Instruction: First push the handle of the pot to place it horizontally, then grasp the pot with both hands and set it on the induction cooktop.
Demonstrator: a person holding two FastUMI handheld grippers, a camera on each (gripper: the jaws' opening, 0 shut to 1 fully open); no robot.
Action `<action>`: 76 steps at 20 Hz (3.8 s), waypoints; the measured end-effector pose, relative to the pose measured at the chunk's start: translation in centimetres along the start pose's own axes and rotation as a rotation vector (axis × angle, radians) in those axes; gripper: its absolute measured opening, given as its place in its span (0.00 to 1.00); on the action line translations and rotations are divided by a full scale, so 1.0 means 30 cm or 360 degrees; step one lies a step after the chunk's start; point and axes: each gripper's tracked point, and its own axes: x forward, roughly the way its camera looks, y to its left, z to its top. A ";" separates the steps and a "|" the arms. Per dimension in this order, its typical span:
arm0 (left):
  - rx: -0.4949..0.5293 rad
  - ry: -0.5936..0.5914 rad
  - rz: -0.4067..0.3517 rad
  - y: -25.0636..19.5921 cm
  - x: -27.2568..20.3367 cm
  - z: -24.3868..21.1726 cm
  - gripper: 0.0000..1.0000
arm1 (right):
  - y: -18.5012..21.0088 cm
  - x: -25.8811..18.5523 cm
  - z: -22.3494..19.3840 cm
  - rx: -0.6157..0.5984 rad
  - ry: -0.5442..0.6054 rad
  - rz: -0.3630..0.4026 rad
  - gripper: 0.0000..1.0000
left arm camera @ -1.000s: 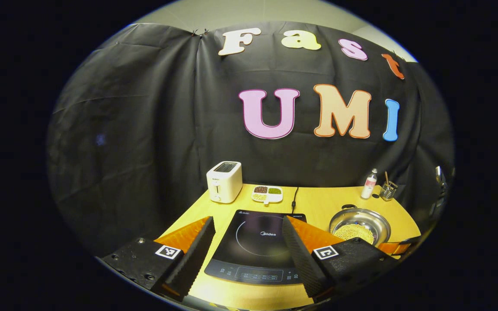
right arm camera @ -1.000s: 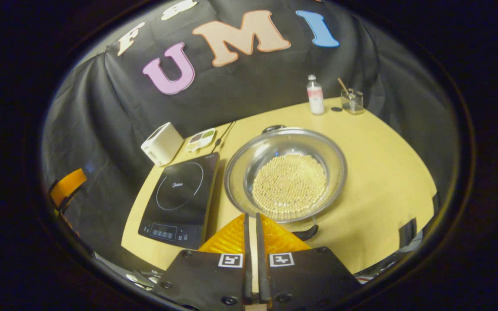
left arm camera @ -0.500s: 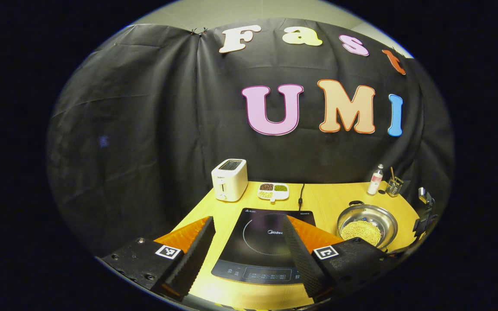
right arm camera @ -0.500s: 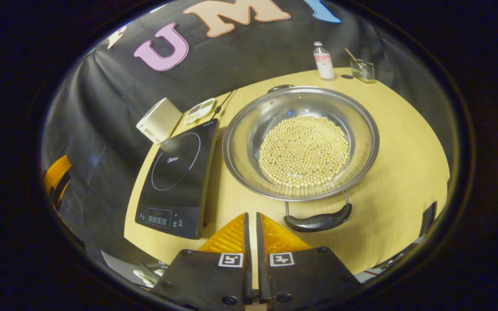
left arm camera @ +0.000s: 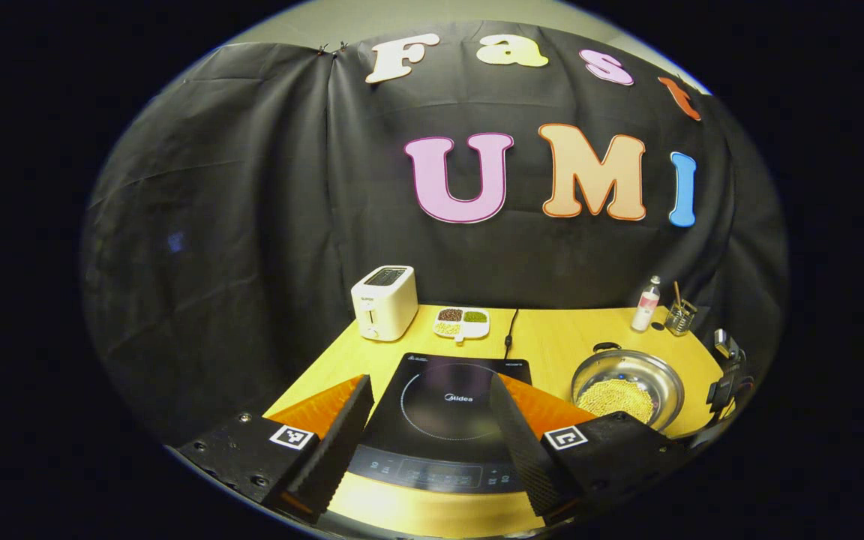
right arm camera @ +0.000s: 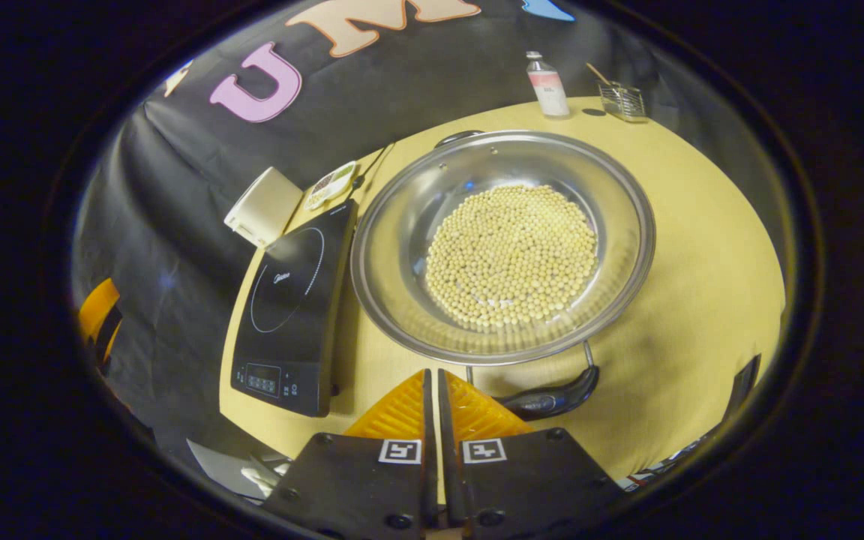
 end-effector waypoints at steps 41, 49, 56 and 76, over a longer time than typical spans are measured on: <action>-0.0048 0.0049 0.0116 -0.372 0.021 0.003 0.96 | -0.571 0.006 0.500 0.0014 -0.0124 -0.0115 0.06; -0.0045 0.0067 0.0154 -0.382 0.029 0.001 0.95 | -0.582 0.033 0.563 -0.0060 -0.0137 -0.0119 0.00; -0.0065 0.0103 0.0104 -0.415 0.057 -0.035 0.95 | -0.628 0.015 0.513 -0.0173 -0.0099 -0.0181 0.00; -0.0085 0.0691 -0.0230 -0.602 0.358 -0.404 0.97 | -0.638 0.002 0.718 0.0239 -0.0089 0.0021 0.92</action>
